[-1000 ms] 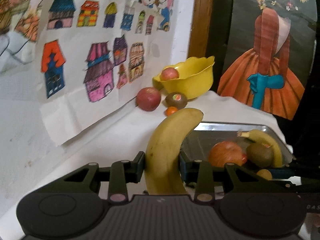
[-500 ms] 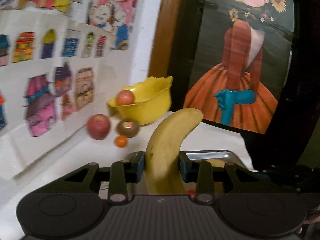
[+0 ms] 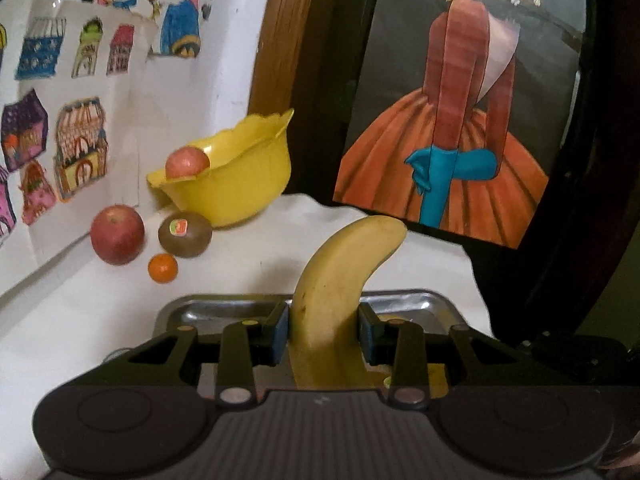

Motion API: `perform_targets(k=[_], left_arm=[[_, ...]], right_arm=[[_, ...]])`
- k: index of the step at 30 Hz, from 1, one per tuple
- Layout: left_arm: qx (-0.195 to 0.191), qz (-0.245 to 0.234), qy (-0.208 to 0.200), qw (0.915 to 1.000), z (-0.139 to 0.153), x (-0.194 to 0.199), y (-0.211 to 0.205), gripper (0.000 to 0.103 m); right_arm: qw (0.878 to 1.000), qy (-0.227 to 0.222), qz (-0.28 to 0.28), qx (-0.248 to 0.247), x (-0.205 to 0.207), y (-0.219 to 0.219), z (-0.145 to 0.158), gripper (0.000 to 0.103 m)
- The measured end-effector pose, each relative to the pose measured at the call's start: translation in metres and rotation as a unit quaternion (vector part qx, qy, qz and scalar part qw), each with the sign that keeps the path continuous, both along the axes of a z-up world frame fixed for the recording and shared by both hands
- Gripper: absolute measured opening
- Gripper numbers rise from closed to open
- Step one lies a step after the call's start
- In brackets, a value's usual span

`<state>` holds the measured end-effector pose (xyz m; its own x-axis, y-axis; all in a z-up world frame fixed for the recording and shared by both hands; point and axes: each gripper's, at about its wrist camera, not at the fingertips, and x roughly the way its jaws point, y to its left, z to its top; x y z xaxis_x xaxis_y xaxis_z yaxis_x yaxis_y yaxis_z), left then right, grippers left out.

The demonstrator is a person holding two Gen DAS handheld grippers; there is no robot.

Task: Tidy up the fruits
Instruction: 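Lower the banana into the tray with the left tool while the right tool lowers the kiwi, then open the left tool releasing the banana while the right tool releases the kiwi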

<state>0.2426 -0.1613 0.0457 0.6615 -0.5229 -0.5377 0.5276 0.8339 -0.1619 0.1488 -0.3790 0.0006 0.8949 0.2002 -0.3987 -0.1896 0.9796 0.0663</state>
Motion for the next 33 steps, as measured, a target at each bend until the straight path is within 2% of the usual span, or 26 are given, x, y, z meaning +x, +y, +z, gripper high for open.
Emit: perform_targets(k=[7,17,22,26,28,30,33], left_arm=[[0.010,0.013,0.020,0.9997,-0.014,0.012,-0.001,0.039],[0.019,0.010,0.021,0.9995,-0.023,0.012,-0.002,0.039],[0.016,0.018,-0.019,0.9995,-0.019,0.005,0.000,0.038],[0.014,0.017,-0.032,0.9993,-0.015,-0.002,0.002,0.039],[0.011,0.018,-0.035,0.9992,-0.014,-0.004,0.004,0.044],[0.006,0.022,-0.039,0.9990,-0.012,-0.007,0.007,0.066],[0.000,0.028,-0.053,0.9982,-0.007,-0.014,0.013,0.083]], right_arm=[[1.000,-0.005,0.003,0.008,0.010,0.000,-0.006,0.029],[1.000,-0.008,0.010,-0.004,0.018,0.013,-0.013,0.031],[0.999,-0.024,0.014,-0.028,0.013,0.023,-0.013,0.034],[0.999,-0.030,0.010,-0.032,0.009,0.026,-0.014,0.036],[0.999,-0.030,0.006,-0.026,0.007,0.026,-0.013,0.039],[0.999,-0.031,0.001,-0.026,0.005,0.027,-0.012,0.043],[0.999,-0.035,0.001,-0.024,-0.001,0.028,-0.009,0.054]])
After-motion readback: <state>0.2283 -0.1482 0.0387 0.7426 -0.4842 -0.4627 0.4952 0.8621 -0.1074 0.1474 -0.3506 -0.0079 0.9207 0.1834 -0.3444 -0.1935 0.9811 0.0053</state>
